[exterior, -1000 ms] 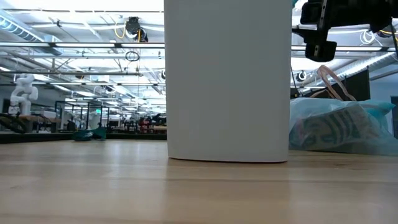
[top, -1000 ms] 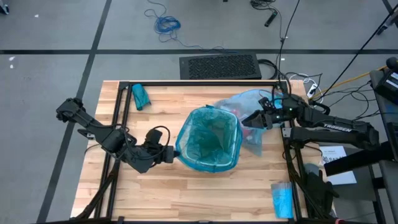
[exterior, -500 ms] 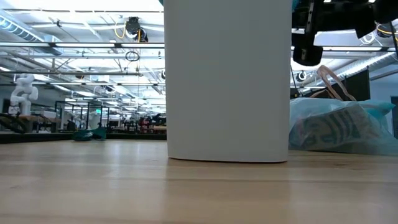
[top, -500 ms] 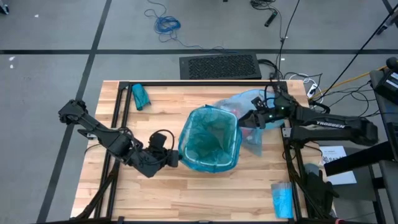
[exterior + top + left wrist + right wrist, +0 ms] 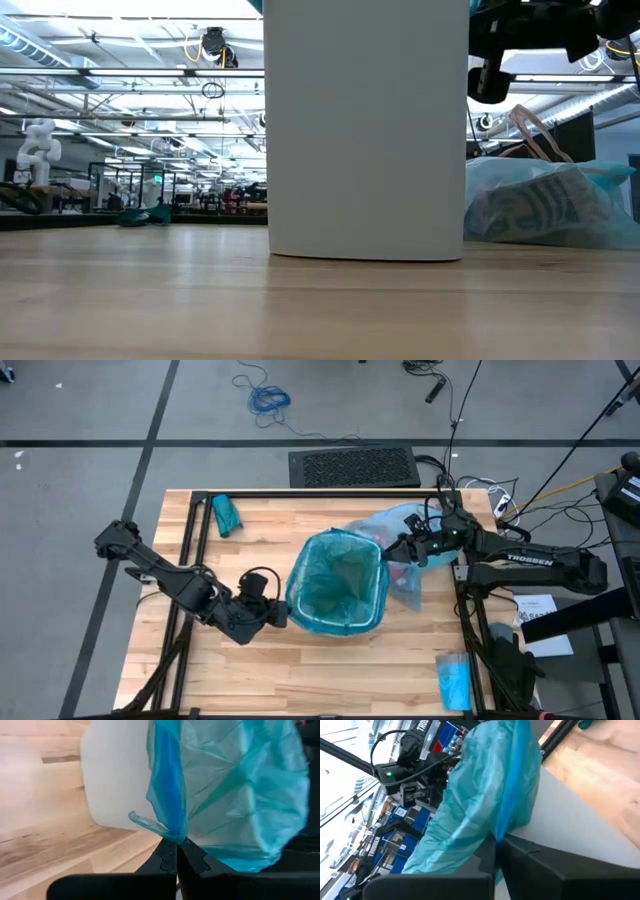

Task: Place trash/remove bag and relplace
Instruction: Insert the blue trash bag into the white trash bin

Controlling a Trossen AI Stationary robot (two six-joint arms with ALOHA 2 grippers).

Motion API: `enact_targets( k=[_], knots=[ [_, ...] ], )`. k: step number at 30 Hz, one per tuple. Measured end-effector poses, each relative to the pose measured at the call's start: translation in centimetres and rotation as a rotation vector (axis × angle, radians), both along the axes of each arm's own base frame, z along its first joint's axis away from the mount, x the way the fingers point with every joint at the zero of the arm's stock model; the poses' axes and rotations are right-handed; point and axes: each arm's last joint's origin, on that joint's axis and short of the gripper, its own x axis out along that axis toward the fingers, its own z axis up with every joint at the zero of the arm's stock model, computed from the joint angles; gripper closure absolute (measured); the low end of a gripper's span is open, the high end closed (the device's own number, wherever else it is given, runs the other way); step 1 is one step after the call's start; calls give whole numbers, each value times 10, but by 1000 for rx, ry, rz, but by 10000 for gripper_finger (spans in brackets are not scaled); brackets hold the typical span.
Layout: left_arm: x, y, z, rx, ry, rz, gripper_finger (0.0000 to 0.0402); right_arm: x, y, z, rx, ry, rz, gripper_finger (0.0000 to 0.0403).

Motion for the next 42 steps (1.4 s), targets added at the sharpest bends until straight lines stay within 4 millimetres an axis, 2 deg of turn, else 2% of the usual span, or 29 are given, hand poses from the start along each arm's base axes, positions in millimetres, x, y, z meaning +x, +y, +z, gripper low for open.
enact_targets(
  k=[6, 15, 19, 24, 42],
  knots=[
    [9, -5, -14, -7, 60, -7, 402, 0, 0, -3, -2, 29, 1, 401],
    [35, -18, -35, 2, 53, -21, 402, -2, 1, -13, -11, 120, 0, 401],
    [37, -19, -39, 17, 52, -8, 402, -2, 0, -15, -16, 139, 1, 402],
    [38, -15, -38, 43, 39, 26, 402, -2, 1, -26, -24, 228, 13, 402],
    [50, 10, -39, 101, 73, 28, 402, 11, -4, -42, -53, 307, 40, 403]
  ],
)
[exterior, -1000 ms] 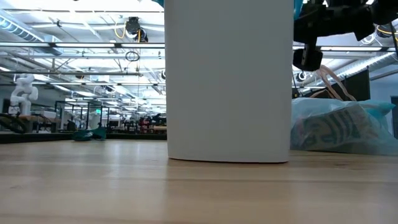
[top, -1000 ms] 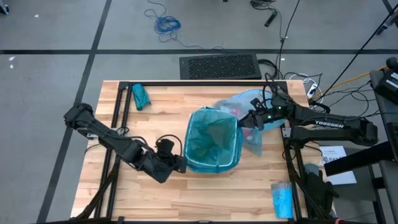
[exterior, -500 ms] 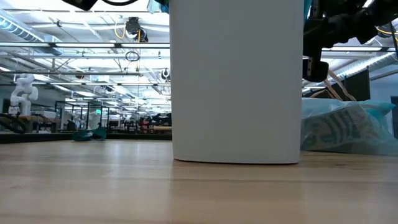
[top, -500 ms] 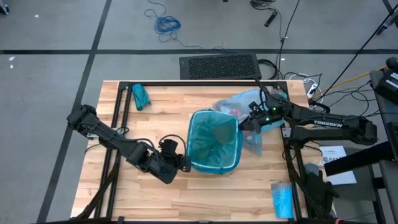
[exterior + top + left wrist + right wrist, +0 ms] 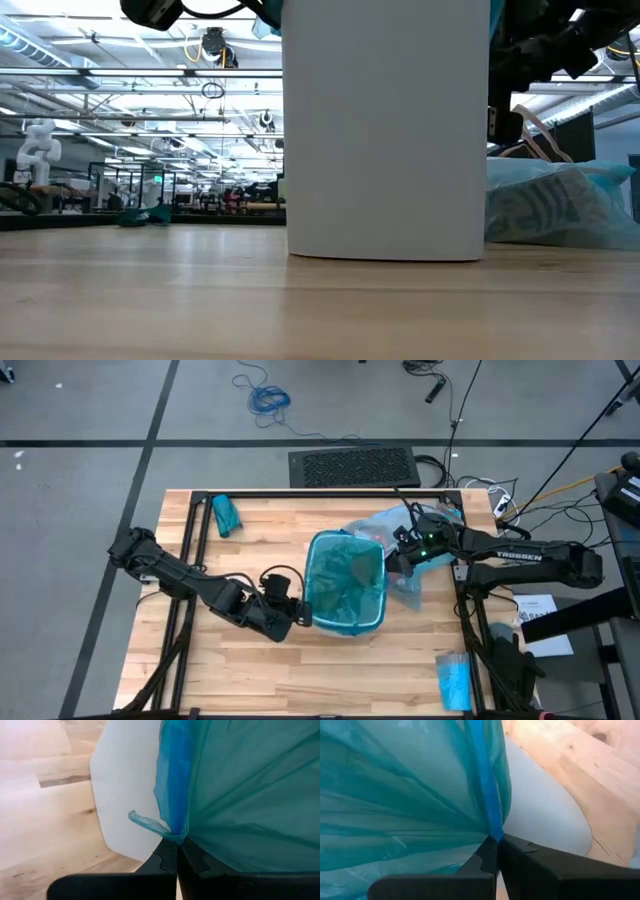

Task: Place trash/remove bag and relplace
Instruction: Insert the blue trash bag into the white trash bin

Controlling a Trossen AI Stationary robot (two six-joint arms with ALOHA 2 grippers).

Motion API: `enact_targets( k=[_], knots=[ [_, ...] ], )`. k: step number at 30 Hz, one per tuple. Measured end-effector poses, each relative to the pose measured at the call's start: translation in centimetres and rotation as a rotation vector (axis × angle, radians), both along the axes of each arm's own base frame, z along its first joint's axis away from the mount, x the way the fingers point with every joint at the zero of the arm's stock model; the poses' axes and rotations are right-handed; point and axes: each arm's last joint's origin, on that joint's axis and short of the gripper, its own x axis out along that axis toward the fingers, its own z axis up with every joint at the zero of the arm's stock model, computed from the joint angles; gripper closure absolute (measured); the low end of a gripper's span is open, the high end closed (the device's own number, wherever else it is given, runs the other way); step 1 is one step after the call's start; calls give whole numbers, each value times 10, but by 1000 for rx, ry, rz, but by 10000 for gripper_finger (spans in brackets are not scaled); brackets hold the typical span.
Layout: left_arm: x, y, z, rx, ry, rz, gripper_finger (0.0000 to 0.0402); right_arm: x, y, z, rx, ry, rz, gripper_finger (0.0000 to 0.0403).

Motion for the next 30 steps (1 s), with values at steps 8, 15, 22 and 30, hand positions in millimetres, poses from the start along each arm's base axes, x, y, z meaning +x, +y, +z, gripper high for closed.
enact_targets(
  k=[8, 15, 22, 30],
  knots=[
    [12, -4, -14, -37, 30, -26, 402, 4, -2, -7, -4, 32, 7, 403],
    [13, -5, -13, -43, 16, -26, 402, 1, 0, -2, -3, 4, 8, 403],
    [7, -3, -3, -52, -11, -34, 402, -8, 3, 11, 4, -61, -4, 389],
    [5, -6, 3, -78, -23, -80, 402, -15, 6, 18, 22, -91, -16, 320]
  ],
)
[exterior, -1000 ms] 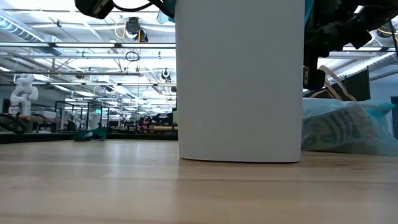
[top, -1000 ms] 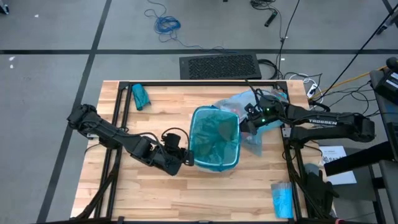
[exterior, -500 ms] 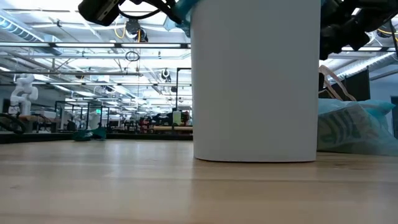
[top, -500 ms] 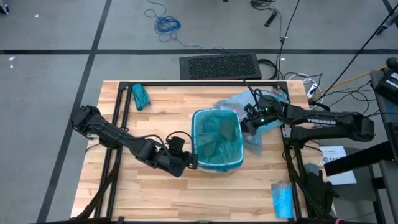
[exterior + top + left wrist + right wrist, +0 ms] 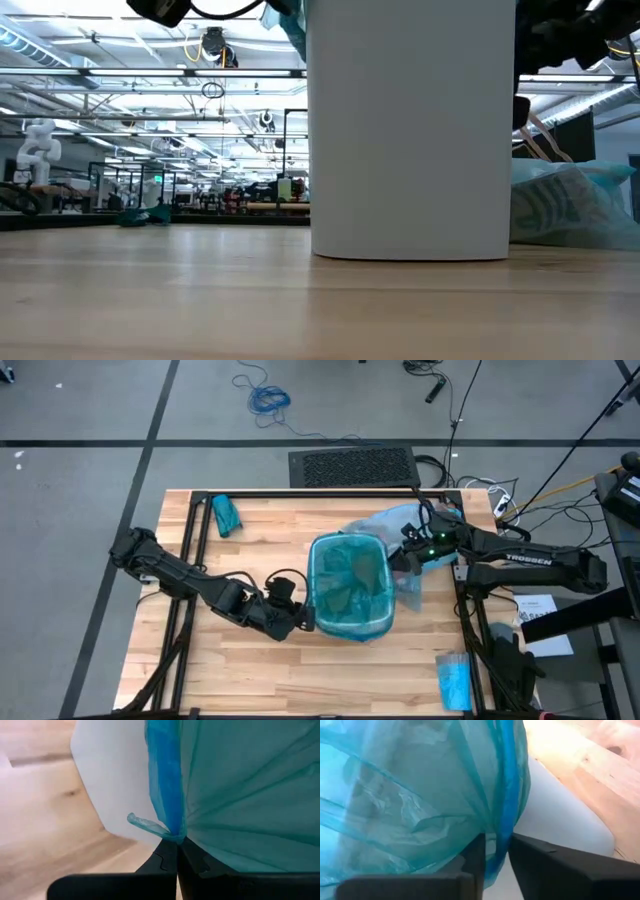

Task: Place trash/remove bag and relplace
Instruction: Insert the blue trash bag into the white trash bin

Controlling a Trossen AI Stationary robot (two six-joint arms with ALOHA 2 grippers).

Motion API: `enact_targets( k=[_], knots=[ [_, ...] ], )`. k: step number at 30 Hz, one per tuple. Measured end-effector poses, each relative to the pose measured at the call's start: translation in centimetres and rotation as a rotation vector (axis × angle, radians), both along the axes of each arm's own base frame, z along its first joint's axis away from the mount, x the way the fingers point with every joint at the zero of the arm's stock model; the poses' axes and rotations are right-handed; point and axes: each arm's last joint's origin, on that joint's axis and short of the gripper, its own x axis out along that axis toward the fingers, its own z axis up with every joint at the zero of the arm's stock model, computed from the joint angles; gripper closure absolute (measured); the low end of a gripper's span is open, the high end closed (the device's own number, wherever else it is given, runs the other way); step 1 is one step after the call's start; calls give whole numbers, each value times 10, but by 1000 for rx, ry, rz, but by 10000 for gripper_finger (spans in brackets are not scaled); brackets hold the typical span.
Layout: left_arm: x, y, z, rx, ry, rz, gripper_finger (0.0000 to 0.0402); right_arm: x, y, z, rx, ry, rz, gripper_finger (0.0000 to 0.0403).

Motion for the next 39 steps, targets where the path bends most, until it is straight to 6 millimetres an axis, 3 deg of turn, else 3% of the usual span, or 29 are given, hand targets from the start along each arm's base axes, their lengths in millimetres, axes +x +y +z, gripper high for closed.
enact_targets(
  k=[9, 16, 24, 31, 39],
  knots=[
    [-10, -9, 12, -27, -49, -49, 402, -11, 4, 12, 3, -74, -6, 236],
    [-18, -5, 24, 25, -99, -17, 401, -19, 7, 18, 18, -104, -13, 197],
    [-19, -9, 22, -15, -51, -107, 402, -23, 8, 11, 40, -27, -22, 188],
    [-21, -10, 19, -73, -9, -141, 401, -25, 9, 19, 33, -91, -31, 188],
    [-23, -6, 19, 55, -30, -64, 401, -26, 9, 21, 24, -103, -54, 188]
  ],
)
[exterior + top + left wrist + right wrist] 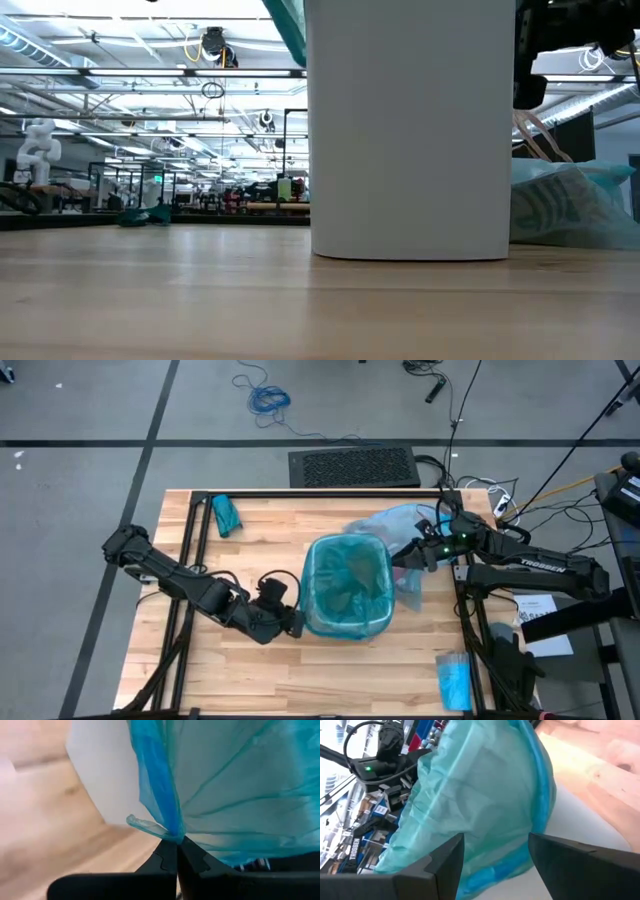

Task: Place trash/remove bag and relplace
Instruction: Insert the blue trash bag into the white trash bin

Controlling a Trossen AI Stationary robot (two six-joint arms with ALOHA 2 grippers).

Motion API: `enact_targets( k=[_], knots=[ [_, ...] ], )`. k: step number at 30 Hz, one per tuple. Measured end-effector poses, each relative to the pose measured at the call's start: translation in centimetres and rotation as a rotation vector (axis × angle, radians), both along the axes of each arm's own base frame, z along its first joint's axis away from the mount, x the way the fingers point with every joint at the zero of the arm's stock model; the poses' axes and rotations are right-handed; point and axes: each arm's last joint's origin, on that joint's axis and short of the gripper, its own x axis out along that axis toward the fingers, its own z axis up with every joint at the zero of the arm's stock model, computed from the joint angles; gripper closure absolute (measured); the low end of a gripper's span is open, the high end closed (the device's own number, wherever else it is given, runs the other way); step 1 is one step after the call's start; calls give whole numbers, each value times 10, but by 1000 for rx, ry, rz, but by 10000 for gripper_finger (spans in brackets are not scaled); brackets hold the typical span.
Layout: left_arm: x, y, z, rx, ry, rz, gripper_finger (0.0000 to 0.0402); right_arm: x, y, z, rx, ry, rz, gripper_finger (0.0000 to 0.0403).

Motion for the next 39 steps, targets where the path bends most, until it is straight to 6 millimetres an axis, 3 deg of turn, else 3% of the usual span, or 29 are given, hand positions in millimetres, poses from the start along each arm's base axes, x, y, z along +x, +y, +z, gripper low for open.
enact_targets(
  k=[7, 17, 20, 23, 27, 31, 35, 39],
  knots=[
    [-14, -13, -13, 27, -35, 143, 379, 0, 0, 0, 4, 2, -1, 188],
    [-27, -34, -27, -1, -154, 255, 226, 0, -1, 0, -30, 0, -22, 188],
    [-31, -36, -40, -20, -152, 294, 195, 0, -1, 0, -43, -5, -39, 188],
    [-35, -36, -34, 16, -239, 347, 182, -1, 0, 9, -41, -87, -43, 188],
    [-46, -25, -11, 121, -309, 339, 186, -10, 6, 22, -16, -191, -44, 189],
    [-43, 3, 3, 236, -260, 300, 214, -14, 12, 22, -13, -178, -63, 211],
    [-42, 36, 20, 328, -216, 260, 276, -14, 18, 25, -28, -212, -67, 277],
    [-40, 75, 34, 439, -175, 221, 379, -12, 31, 29, -51, -261, -7, 376]
  ],
)
